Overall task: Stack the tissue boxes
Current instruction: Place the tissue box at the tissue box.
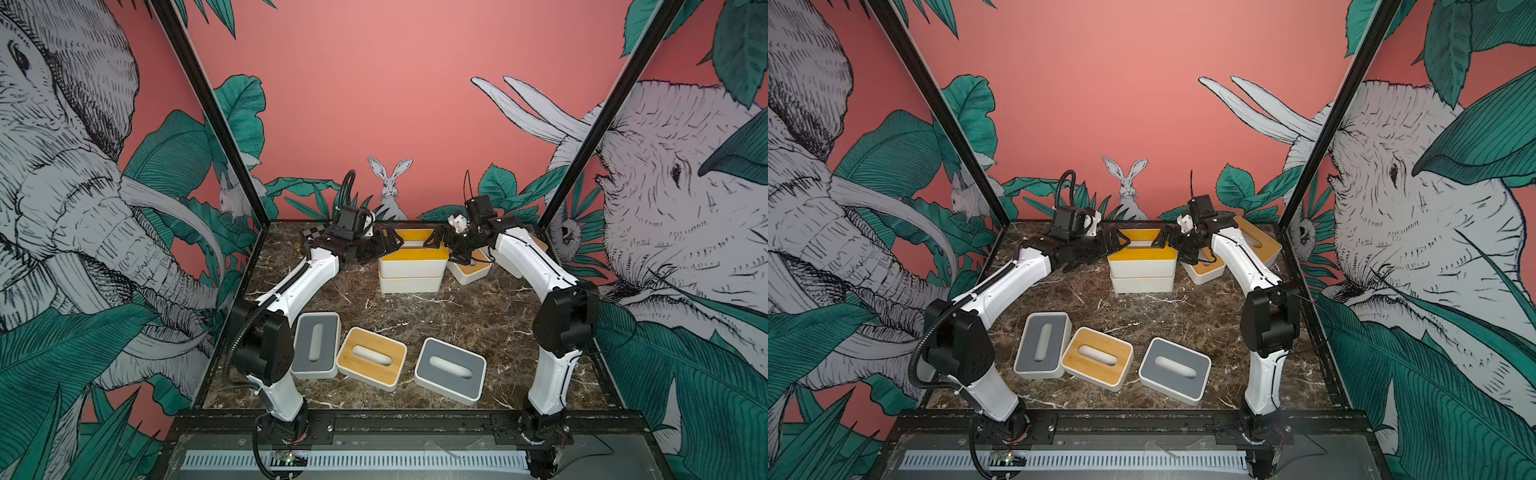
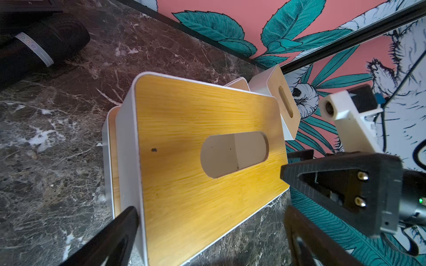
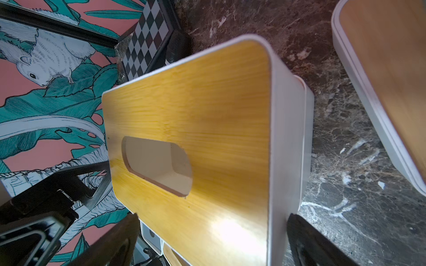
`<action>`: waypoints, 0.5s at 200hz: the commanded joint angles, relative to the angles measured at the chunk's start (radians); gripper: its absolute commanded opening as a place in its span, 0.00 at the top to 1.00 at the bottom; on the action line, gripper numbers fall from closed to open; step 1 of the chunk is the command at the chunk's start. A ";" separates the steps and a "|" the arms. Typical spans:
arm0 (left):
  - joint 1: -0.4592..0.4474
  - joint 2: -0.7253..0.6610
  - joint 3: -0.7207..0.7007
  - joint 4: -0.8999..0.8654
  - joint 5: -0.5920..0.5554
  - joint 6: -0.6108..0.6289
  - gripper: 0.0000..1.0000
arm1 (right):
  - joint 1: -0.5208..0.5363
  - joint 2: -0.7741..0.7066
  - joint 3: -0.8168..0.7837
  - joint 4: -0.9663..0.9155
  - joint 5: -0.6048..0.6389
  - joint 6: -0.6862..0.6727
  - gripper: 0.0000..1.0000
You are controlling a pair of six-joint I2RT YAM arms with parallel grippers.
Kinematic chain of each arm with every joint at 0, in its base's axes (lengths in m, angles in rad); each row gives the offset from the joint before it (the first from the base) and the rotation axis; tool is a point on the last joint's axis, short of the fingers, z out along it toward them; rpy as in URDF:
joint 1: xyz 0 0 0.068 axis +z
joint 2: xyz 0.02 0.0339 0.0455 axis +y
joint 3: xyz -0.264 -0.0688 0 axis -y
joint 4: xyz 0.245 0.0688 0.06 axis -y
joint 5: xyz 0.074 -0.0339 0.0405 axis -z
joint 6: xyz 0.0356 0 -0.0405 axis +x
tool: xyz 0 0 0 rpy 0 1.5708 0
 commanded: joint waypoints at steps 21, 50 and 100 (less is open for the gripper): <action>-0.007 -0.062 -0.021 0.016 0.001 -0.008 0.01 | 0.022 -0.010 0.008 0.024 -0.011 0.017 0.01; -0.006 -0.066 -0.028 0.018 0.002 -0.008 0.00 | 0.029 -0.006 0.016 0.026 -0.010 0.022 0.00; -0.006 -0.069 -0.022 0.013 -0.002 -0.003 0.01 | 0.027 -0.014 0.019 0.005 0.041 0.023 0.00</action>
